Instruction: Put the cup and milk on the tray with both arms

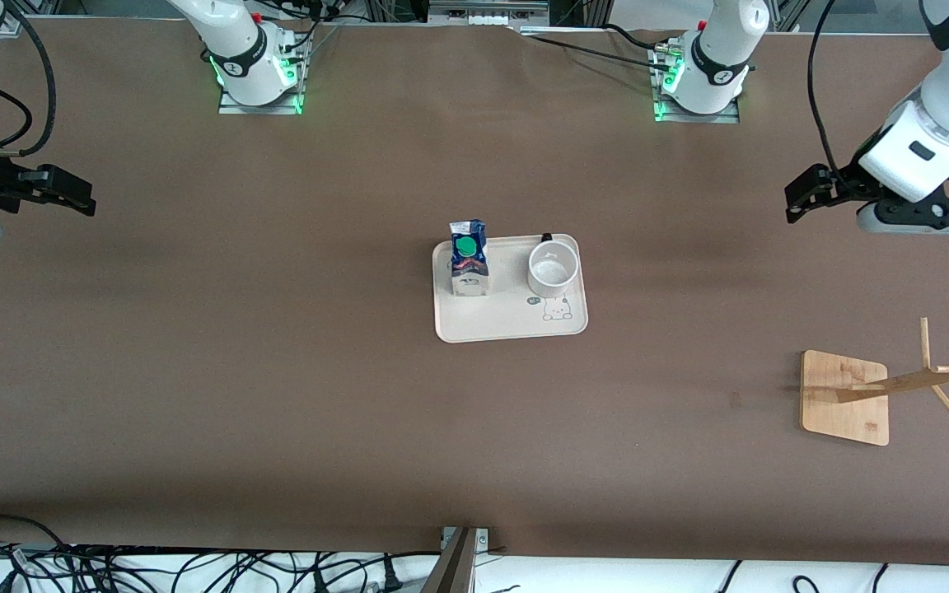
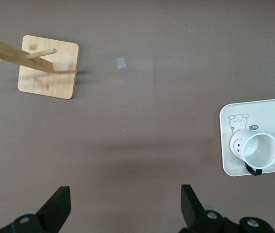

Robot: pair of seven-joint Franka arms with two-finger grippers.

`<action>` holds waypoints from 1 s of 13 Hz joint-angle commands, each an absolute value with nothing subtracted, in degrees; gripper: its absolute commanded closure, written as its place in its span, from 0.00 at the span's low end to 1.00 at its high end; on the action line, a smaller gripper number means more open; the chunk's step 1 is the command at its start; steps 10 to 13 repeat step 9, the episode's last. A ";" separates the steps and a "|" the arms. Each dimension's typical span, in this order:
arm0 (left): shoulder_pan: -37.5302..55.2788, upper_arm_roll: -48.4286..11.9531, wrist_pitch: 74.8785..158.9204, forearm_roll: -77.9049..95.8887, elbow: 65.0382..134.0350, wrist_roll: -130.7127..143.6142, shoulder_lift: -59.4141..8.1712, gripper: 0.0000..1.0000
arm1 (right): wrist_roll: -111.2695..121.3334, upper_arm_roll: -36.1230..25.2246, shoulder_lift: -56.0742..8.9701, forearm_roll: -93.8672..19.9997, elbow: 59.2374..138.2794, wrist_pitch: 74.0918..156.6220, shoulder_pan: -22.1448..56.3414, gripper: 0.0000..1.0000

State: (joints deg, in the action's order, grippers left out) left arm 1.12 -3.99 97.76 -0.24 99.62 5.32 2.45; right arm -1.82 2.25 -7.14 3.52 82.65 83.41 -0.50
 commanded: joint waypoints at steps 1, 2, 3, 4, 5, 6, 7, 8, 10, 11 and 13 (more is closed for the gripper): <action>1.06 -2.73 97.82 -1.32 100.90 5.27 3.16 0.00 | -0.97 2.90 -5.98 4.31 83.58 82.97 -1.05 0.00; 0.88 -2.72 97.82 -1.32 100.99 5.80 3.16 0.00 | -0.97 2.90 -5.98 4.22 83.50 82.97 -1.05 0.00; 0.88 -2.72 98.00 -1.32 100.99 5.89 3.08 0.00 | -0.97 2.90 -5.98 4.22 83.50 82.97 -1.05 0.00; 0.53 -2.72 98.26 -1.32 100.99 5.89 2.99 0.00 | -0.97 2.90 -5.98 4.13 83.50 83.14 -1.05 0.00; 0.18 -2.72 98.35 -1.32 100.90 5.89 2.99 0.00 | -1.05 2.90 -5.98 3.87 83.50 83.41 -1.05 0.00; 0.18 -2.72 98.35 -1.23 100.90 5.98 2.99 0.00 | -1.05 2.90 -5.98 3.69 83.50 84.97 -1.05 0.00; 0.18 -2.81 98.26 -1.14 100.81 5.98 3.08 0.00 | -1.05 2.99 -6.06 3.78 83.50 86.56 -1.05 0.00; 0.09 -2.81 98.17 -1.14 100.81 5.98 3.16 0.00 | -0.97 2.99 -6.06 3.78 83.50 87.09 -0.97 0.00; 0.09 -2.73 98.09 -1.14 100.72 5.98 3.16 0.00 | -0.97 2.99 -6.06 3.78 83.50 87.10 -0.97 0.00; 0.09 -2.73 98.09 -1.14 100.72 5.98 3.16 0.00 | -0.97 2.99 -6.06 3.78 83.50 87.10 -0.97 0.00; 0.09 -2.73 98.09 -1.14 100.72 5.98 3.16 0.00 | -0.97 2.99 -6.06 3.78 83.50 87.10 -0.97 0.00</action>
